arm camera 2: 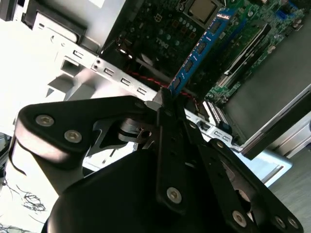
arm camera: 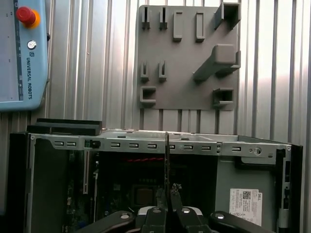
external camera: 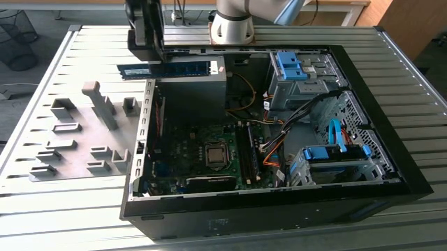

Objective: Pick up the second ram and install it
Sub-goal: 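Pick up the second ram and move it above second insertion slot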

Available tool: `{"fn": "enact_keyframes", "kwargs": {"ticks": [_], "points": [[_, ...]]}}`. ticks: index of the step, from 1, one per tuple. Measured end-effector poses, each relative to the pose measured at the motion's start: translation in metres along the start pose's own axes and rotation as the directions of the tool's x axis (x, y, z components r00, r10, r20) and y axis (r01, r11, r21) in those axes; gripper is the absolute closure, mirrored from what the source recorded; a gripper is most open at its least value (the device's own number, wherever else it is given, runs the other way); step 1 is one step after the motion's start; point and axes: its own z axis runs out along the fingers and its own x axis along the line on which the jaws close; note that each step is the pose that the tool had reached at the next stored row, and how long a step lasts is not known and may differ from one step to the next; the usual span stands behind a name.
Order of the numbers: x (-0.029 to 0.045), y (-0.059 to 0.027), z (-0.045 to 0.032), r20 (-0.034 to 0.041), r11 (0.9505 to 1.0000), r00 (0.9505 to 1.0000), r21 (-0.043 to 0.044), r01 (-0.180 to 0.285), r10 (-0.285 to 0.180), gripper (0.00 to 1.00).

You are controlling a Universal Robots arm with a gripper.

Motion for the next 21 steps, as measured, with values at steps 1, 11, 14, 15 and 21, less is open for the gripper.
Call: {"fn": "enact_keyframes", "kwargs": {"ticks": [1,11,14,15,21], "points": [[0.0001,-0.0023,0.0,0.0,1.0,1.0,0.0,0.0,0.0,0.86],[0.0006,-0.0243,-0.0002,0.0,1.0,1.0,0.0,0.0,0.0,0.86],[0.0008,-0.031,-0.0003,0.0,1.0,1.0,0.0,0.0,0.0,0.86],[0.0008,-0.0336,-0.0003,0.0,1.0,1.0,0.0,0.0,0.0,0.86],[0.0012,-0.0485,-0.0005,0.0,1.0,1.0,0.0,0.0,0.0,0.86]]}}
